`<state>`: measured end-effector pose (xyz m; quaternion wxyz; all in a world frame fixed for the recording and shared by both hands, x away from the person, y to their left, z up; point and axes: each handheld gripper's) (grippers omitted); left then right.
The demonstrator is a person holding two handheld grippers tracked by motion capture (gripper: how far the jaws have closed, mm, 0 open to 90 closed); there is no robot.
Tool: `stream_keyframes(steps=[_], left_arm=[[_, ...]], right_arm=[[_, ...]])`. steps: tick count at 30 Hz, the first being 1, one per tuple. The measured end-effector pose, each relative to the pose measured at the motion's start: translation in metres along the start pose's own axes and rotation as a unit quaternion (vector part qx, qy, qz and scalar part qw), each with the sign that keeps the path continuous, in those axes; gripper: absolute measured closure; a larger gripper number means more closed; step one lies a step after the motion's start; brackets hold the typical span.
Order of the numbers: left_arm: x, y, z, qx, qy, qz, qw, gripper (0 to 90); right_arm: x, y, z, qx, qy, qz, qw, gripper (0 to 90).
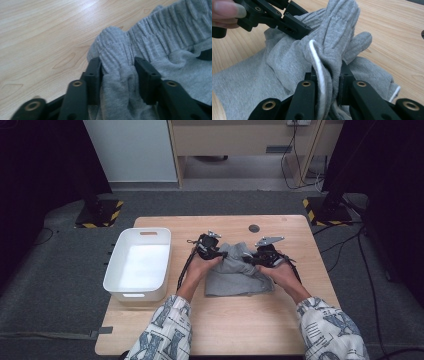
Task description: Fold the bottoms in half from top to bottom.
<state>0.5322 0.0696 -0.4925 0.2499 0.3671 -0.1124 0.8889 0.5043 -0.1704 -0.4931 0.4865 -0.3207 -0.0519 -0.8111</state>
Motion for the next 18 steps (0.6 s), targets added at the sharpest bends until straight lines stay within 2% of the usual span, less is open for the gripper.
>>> stream_keyframes(steps=[8, 12, 18], left_arm=[[-0.0019, 0.0025, -0.0052, -0.01, 0.011, 0.006, 0.9999, 69.6], [-0.0018, 0.0048, -0.0047, -0.025, 0.013, 0.016, 0.9995, 73.9], [-0.0053, 0.002, -0.0045, -0.021, 0.017, 0.021, 0.9994, 75.7]], right_arm=[[-0.0008, 0.0005, -0.0004, -0.003, -0.001, -0.001, 1.0, 79.0], [-0.0011, 0.0001, 0.0002, -0.004, 0.0, -0.002, 1.0, 78.7], [-0.0028, -0.0006, 0.0008, -0.006, 0.0, -0.005, 1.0, 78.4]])
Point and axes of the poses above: each handheld gripper's, and its own axes: x roughly backward along the jaws, z roughly out of its top, y roughly to its right, and after that the axes turned 11 degrees about z, right-handed
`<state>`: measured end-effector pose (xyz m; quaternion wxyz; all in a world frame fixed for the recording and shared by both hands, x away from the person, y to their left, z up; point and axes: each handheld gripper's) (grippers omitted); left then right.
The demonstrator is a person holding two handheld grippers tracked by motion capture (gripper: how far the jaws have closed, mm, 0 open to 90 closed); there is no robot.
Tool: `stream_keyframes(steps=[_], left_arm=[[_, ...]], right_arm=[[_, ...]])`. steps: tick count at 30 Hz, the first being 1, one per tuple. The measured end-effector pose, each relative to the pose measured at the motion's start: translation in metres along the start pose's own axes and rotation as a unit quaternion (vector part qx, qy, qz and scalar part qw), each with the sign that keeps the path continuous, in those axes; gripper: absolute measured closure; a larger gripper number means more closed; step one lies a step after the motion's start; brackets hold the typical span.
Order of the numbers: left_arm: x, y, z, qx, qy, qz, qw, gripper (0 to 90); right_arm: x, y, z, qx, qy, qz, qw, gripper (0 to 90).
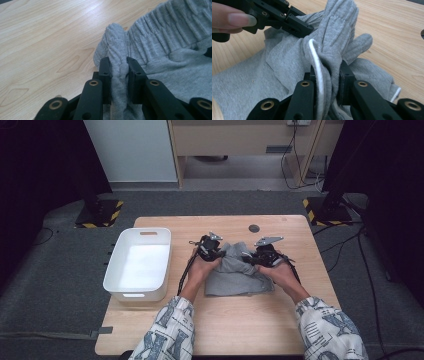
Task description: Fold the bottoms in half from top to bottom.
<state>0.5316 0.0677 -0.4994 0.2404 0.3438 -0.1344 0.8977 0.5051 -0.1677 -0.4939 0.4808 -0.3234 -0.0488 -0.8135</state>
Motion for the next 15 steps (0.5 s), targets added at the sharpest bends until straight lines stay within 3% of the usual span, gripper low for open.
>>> stream_keyframes(steps=[15], left_arm=[[-0.016, -0.012, 0.012, 0.006, 0.009, 0.024, 0.9997, 76.7]], right_arm=[[-0.015, 0.013, 0.012, -0.016, 0.003, -0.021, 0.9996, 78.5]])
Point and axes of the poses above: each handheld gripper's, and its own axes: x roughly backward along the jaws, z roughly out of its top, y roughly to its right, and after that the axes turned 11 degrees about z, right-handed
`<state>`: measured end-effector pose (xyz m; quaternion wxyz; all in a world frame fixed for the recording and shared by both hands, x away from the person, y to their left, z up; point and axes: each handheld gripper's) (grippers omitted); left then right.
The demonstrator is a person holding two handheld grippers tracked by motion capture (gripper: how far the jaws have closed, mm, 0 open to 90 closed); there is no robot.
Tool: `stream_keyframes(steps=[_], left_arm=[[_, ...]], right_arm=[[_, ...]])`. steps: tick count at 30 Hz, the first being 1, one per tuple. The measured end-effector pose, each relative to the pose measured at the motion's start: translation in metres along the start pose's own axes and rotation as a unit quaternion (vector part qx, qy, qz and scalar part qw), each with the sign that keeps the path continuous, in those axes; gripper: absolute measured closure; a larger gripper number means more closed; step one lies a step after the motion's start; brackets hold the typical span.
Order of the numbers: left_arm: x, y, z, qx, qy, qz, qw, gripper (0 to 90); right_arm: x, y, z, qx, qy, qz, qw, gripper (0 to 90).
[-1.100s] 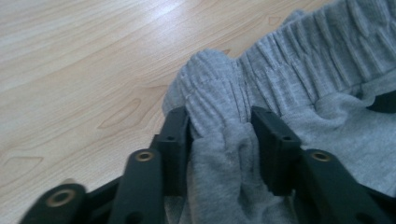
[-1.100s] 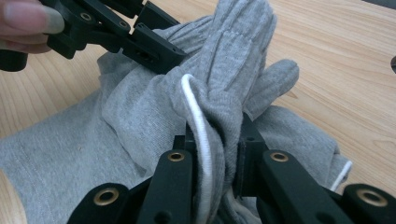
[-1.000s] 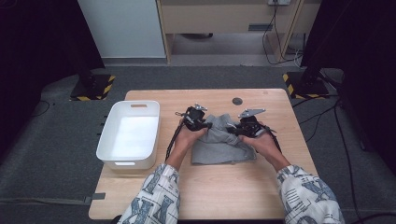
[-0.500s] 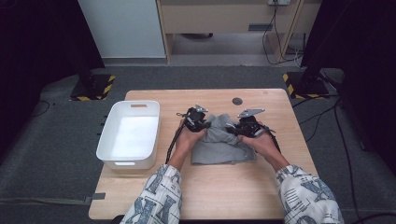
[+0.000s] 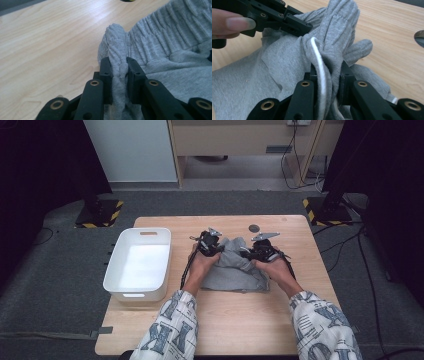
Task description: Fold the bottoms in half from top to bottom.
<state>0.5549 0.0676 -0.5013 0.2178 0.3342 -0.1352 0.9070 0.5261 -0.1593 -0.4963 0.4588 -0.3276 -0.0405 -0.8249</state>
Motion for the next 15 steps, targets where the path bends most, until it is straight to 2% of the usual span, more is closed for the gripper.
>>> stream_keyframes(steps=[5, 8, 15], left_arm=[[-0.005, -0.006, 0.007, 0.009, 0.007, 0.002, 0.9999, 76.6], [-0.001, -0.008, 0.009, 0.018, 0.02, 0.002, 0.9996, 76.3], [0.02, -0.007, 0.008, 0.028, 0.052, -0.009, 0.9982, 76.0]], right_arm=[[-0.003, 0.011, 0.008, -0.011, 0.002, -0.009, 0.9999, 78.3], [-0.004, 0.013, 0.009, -0.012, 0.006, -0.013, 0.9998, 78.2], [0.007, 0.002, 0.007, 0.011, 0.018, -0.016, 0.9997, 74.6]])
Point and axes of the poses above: each handheld gripper's, and its own axes: x roughly backward along the jaws, z roughly out of its top, y roughly to its right, and after that the axes turned 11 degrees about z, right-handed
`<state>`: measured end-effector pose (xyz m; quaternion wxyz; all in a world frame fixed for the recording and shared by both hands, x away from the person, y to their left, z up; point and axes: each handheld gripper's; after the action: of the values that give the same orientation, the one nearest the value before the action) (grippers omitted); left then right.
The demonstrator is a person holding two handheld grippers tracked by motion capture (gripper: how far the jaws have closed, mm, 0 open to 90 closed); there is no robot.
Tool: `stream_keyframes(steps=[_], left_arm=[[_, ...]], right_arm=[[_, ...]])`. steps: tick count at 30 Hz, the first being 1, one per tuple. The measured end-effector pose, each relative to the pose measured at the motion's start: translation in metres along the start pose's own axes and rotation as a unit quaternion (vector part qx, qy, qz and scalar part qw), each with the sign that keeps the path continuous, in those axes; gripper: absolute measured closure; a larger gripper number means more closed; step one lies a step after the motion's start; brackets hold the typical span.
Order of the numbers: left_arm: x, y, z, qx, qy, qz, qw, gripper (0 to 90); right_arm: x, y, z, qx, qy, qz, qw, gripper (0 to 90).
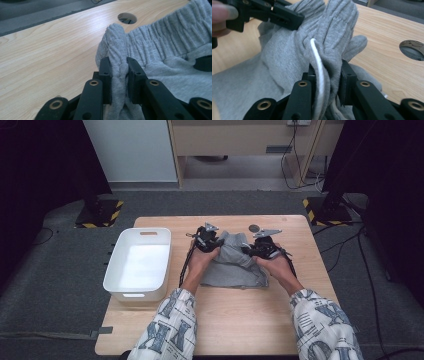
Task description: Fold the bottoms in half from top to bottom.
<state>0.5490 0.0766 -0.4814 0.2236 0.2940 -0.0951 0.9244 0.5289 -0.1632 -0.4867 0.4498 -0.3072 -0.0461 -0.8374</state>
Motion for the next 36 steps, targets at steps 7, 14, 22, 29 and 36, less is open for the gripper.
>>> stream_keyframes(steps=[7, 14, 22, 29, 36], left_arm=[[0.02, 0.001, -0.003, -0.005, 0.028, -0.018, 0.9994, 76.2], [0.036, 0.007, -0.01, -0.03, 0.051, -0.048, 0.9971, 76.8], [0.043, 0.011, -0.031, -0.059, 0.054, -0.059, 0.995, 77.4], [0.043, 0.01, -0.037, -0.061, 0.058, -0.054, 0.995, 77.5], [0.045, 0.01, -0.033, -0.054, 0.07, -0.046, 0.995, 77.5]], right_arm=[[0.004, -0.011, -0.005, 0.013, -0.01, 0.012, 0.9998, 63.3], [0.01, -0.012, -0.01, 0.013, -0.011, 0.011, 0.9998, 51.7], [0.023, -0.014, -0.005, 0.016, 0.007, 0.018, 0.9997, 35.8], [0.022, -0.021, 0.003, 0.027, 0.0, 0.032, 0.9991, 31.4], [0.03, -0.023, 0.009, 0.027, 0.01, 0.033, 0.999, 29.3]])
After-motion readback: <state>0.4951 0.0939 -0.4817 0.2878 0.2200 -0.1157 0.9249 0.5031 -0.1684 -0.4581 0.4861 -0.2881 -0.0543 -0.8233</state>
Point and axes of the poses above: each handheld gripper's, and its own axes: x roughly backward along the jaws, z roughly out of its top, y roughly to its right, and after that the axes turned 11 degrees about z, right-handed
